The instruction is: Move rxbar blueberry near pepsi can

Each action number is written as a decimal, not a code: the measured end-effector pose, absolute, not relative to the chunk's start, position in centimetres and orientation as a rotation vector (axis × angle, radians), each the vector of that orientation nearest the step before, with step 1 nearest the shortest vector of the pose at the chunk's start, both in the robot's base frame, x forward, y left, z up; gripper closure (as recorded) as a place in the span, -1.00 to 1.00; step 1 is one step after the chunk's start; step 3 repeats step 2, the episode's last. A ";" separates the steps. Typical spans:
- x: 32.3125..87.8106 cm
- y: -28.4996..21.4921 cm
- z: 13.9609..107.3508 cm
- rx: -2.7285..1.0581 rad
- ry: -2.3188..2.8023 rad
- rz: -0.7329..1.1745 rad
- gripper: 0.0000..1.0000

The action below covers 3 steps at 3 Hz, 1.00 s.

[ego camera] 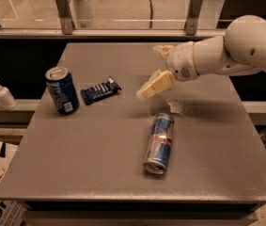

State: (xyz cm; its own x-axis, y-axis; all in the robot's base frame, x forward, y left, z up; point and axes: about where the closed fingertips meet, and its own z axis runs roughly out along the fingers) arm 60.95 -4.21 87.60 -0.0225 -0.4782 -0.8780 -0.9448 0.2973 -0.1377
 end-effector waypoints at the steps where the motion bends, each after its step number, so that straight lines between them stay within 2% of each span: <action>1: 60.9 -6.7 86.8 -1.261 1.639 0.674 -1.00; 3: 60.9 -6.9 86.7 -1.254 1.640 0.677 -1.00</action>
Offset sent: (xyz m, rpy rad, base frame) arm -0.0006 -0.0216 -0.0071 0.0467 0.0089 -0.0171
